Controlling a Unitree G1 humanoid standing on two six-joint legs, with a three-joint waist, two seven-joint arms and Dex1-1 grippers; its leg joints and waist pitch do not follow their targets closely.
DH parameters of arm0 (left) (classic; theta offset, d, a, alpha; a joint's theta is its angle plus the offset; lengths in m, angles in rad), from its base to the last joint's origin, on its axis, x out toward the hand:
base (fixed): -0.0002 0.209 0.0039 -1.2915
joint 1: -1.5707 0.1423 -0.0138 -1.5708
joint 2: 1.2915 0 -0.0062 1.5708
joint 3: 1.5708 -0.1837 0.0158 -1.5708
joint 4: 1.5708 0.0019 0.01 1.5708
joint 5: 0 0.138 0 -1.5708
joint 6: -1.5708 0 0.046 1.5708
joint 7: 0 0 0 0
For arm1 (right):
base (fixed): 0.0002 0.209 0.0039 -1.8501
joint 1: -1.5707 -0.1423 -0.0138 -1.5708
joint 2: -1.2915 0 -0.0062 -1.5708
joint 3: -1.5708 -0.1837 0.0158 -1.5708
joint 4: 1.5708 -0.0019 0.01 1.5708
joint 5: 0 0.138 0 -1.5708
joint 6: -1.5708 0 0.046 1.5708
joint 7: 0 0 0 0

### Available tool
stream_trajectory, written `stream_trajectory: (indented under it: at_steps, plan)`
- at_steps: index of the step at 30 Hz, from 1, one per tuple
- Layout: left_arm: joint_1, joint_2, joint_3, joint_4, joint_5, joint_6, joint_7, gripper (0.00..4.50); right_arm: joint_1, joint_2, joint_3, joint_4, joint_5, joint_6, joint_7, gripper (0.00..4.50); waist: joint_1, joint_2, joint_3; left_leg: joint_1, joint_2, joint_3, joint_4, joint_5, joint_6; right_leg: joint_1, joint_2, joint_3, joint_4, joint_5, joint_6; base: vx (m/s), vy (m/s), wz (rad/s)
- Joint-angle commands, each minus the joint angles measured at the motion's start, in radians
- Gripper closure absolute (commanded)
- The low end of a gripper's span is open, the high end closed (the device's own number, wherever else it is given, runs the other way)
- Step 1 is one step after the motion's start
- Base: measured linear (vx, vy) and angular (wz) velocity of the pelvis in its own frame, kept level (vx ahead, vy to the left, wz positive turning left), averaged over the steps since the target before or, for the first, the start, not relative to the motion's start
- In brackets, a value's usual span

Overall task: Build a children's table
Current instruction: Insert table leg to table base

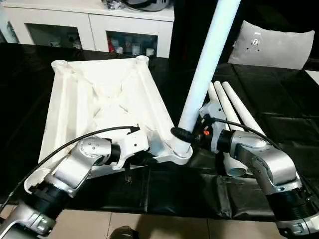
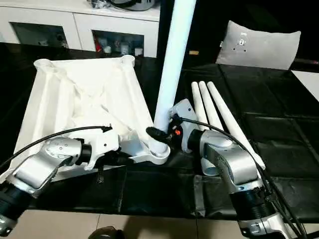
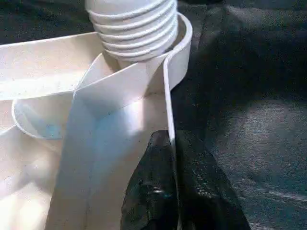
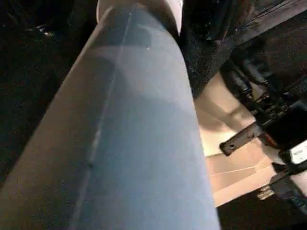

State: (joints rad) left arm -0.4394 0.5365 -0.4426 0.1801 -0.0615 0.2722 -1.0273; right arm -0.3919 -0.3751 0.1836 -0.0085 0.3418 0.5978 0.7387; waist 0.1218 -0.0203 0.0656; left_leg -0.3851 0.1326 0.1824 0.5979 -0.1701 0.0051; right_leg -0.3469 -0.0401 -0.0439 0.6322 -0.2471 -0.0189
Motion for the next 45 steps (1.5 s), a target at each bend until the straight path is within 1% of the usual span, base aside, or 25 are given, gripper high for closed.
stream_trajectory:
  at_steps: [1,2,3,4,5,8,11,14,18,22,23,24,25,26,32,35,36,38,39,42,44,45]
  plan:
    - [-0.022,-0.003,-0.013,0.009,0.023,-0.025,-0.012,4.50,0.027,-0.018,0.026,0.011,-0.009,0.046,0.015,2.62,-0.002,0.009,-0.055,0.045,0.115,-0.054,-0.088,-0.332,-0.086,-0.002,-0.143,0.065,-0.089,-0.255,-0.177,0.000,0.000,0.00]
    - [-0.024,-0.005,-0.010,0.016,0.022,-0.029,-0.016,4.50,0.028,-0.026,0.022,0.006,-0.007,0.050,0.022,2.62,-0.003,0.008,-0.057,0.045,0.116,-0.053,-0.088,-0.334,-0.090,-0.003,-0.142,0.065,-0.089,-0.252,-0.175,0.000,0.000,0.00]
    - [-0.024,-0.005,-0.010,0.017,0.022,-0.030,-0.016,4.50,0.028,-0.026,0.022,0.006,-0.007,0.050,0.023,2.62,-0.003,0.009,-0.057,0.045,0.116,-0.054,-0.089,-0.332,-0.091,-0.003,-0.142,0.065,-0.087,-0.245,-0.176,0.000,0.000,0.00]
    - [-0.024,-0.006,-0.009,0.020,0.022,-0.032,-0.018,4.50,0.029,-0.028,0.021,0.005,-0.006,0.050,0.025,2.62,-0.003,0.008,-0.059,0.045,0.116,-0.053,-0.089,-0.325,-0.092,-0.003,-0.142,0.065,-0.086,-0.228,-0.178,0.000,0.000,0.00]
    - [-0.024,-0.007,-0.008,0.021,0.020,-0.034,-0.019,4.50,0.029,-0.029,0.020,0.004,-0.006,0.051,0.026,2.62,-0.003,0.007,-0.059,0.044,0.116,-0.052,-0.088,-0.318,-0.090,-0.002,-0.142,0.065,-0.085,-0.216,-0.180,0.000,0.000,0.00]
    - [-0.022,-0.016,0.001,0.023,0.000,-0.040,-0.045,4.50,0.030,-0.039,0.012,0.012,-0.010,0.047,0.030,2.62,0.000,0.010,-0.061,0.041,0.115,-0.049,-0.086,-0.278,-0.077,0.001,-0.141,0.063,-0.080,-0.156,-0.190,0.000,0.000,0.00]
    - [-0.021,-0.016,0.000,0.024,0.000,-0.046,-0.050,4.50,0.029,-0.037,0.010,0.019,-0.012,0.043,0.026,2.62,0.001,0.009,-0.062,0.039,0.116,-0.048,-0.086,-0.264,-0.070,0.003,-0.142,0.063,-0.078,-0.130,-0.197,0.000,0.000,0.00]
    - [-0.020,-0.011,-0.004,0.027,0.007,-0.055,-0.057,4.50,0.027,-0.033,0.013,0.025,-0.012,0.045,0.025,2.62,0.002,0.009,-0.061,0.039,0.115,-0.049,-0.086,-0.273,-0.067,0.003,-0.141,0.063,-0.080,-0.150,-0.198,0.000,0.000,0.00]
    - [-0.021,-0.010,0.003,0.040,0.016,-0.057,-0.052,4.50,0.031,-0.044,0.014,0.006,-0.004,0.058,0.036,2.62,0.002,0.010,-0.060,0.042,0.116,-0.049,-0.088,-0.296,-0.078,0.001,-0.142,0.064,-0.082,-0.177,-0.194,0.000,0.000,0.00]
    - [-0.021,-0.008,0.007,0.046,0.021,-0.060,-0.052,4.50,0.037,-0.054,0.015,-0.010,-0.002,0.065,0.044,2.62,0.003,0.010,-0.061,0.040,0.117,-0.049,-0.088,-0.283,-0.075,0.003,-0.143,0.064,-0.081,-0.161,-0.194,0.000,0.000,0.00]
    - [-0.021,-0.007,0.007,0.047,0.023,-0.062,-0.055,4.50,0.039,-0.057,0.013,-0.016,-0.002,0.066,0.043,2.62,0.004,0.011,-0.061,0.040,0.117,-0.049,-0.087,-0.282,-0.074,0.002,-0.143,0.064,-0.080,-0.158,-0.194,0.000,0.000,0.00]
    - [-0.021,-0.008,0.007,0.048,0.022,-0.068,-0.057,4.50,0.038,-0.059,0.009,-0.019,-0.002,0.065,0.041,2.62,0.004,0.010,-0.061,0.040,0.116,-0.049,-0.087,-0.281,-0.073,0.003,-0.141,0.063,-0.080,-0.156,-0.193,0.000,0.000,0.00]
    - [-0.021,-0.008,0.007,0.048,0.022,-0.068,-0.057,4.50,0.038,-0.059,0.009,-0.019,-0.002,0.065,0.041,2.62,0.005,0.010,-0.060,0.040,0.117,-0.049,-0.087,-0.280,-0.071,0.003,-0.143,0.064,-0.081,-0.157,-0.193,0.000,0.000,0.00]
    - [-0.020,-0.008,0.006,0.047,0.021,-0.071,-0.061,4.50,0.036,-0.060,0.005,-0.017,-0.003,0.064,0.037,2.62,0.005,0.012,-0.060,0.041,0.117,-0.049,-0.087,-0.290,-0.074,0.002,-0.144,0.064,-0.083,-0.169,-0.196,0.000,0.000,0.00]
    - [-0.020,-0.010,0.005,0.047,0.018,-0.072,-0.069,4.50,0.032,-0.056,0.003,-0.013,-0.002,0.064,0.037,2.63,0.007,0.012,-0.060,0.043,0.119,-0.050,-0.088,-0.303,-0.082,0.001,-0.145,0.065,-0.084,-0.185,-0.195,0.000,0.000,0.00]
    - [-0.022,-0.011,0.008,0.048,0.017,-0.076,-0.071,4.50,0.033,-0.048,-0.003,-0.006,0.000,0.057,0.033,2.63,0.007,0.012,-0.060,0.042,0.118,-0.050,-0.089,-0.301,-0.082,0.000,-0.142,0.064,-0.082,-0.178,-0.194,0.000,0.000,0.00]
    - [-0.022,-0.012,0.009,0.048,0.017,-0.077,-0.072,4.50,0.032,-0.046,-0.004,-0.003,0.000,0.053,0.033,2.63,0.007,0.012,-0.061,0.042,0.118,-0.050,-0.089,-0.300,-0.082,0.000,-0.143,0.064,-0.082,-0.173,-0.194,0.000,0.000,0.00]
    - [-0.021,-0.014,0.010,0.042,0.007,-0.082,-0.087,4.50,0.034,-0.019,-0.029,0.020,0.025,0.040,0.031,2.63,0.008,0.013,-0.060,0.041,0.117,-0.050,-0.087,-0.300,-0.080,0.001,-0.147,0.066,-0.084,-0.176,-0.200,0.000,0.000,0.00]
    - [-0.020,-0.014,0.011,0.038,0.005,-0.078,-0.087,4.50,0.036,-0.005,-0.046,0.034,0.044,0.043,0.030,2.63,0.009,0.014,-0.061,0.041,0.117,-0.050,-0.086,-0.298,-0.080,0.001,-0.147,0.066,-0.084,-0.176,-0.200,0.000,0.000,0.00]
    - [-0.020,-0.015,0.012,0.037,0.006,-0.073,-0.083,4.50,0.044,0.011,-0.073,0.060,0.074,0.049,0.035,2.63,0.009,0.014,-0.061,0.041,0.118,-0.050,-0.087,-0.297,-0.076,0.002,-0.146,0.065,-0.084,-0.174,-0.205,0.000,0.000,0.00]
    - [-0.019,-0.016,0.016,0.037,0.003,-0.070,-0.081,4.50,0.062,0.011,-0.086,0.084,0.082,0.046,0.042,2.63,0.010,0.016,-0.063,0.042,0.119,-0.049,-0.088,-0.284,-0.077,0.002,-0.143,0.063,-0.080,-0.142,-0.206,0.000,0.000,0.00]
    - [-0.018,-0.016,0.019,0.035,0.000,-0.068,-0.081,4.50,0.071,0.011,-0.092,0.093,0.086,0.045,0.044,2.63,0.010,0.015,-0.063,0.041,0.118,-0.048,-0.087,-0.283,-0.076,0.003,-0.143,0.063,-0.079,-0.125,-0.211,0.000,0.000,0.00]
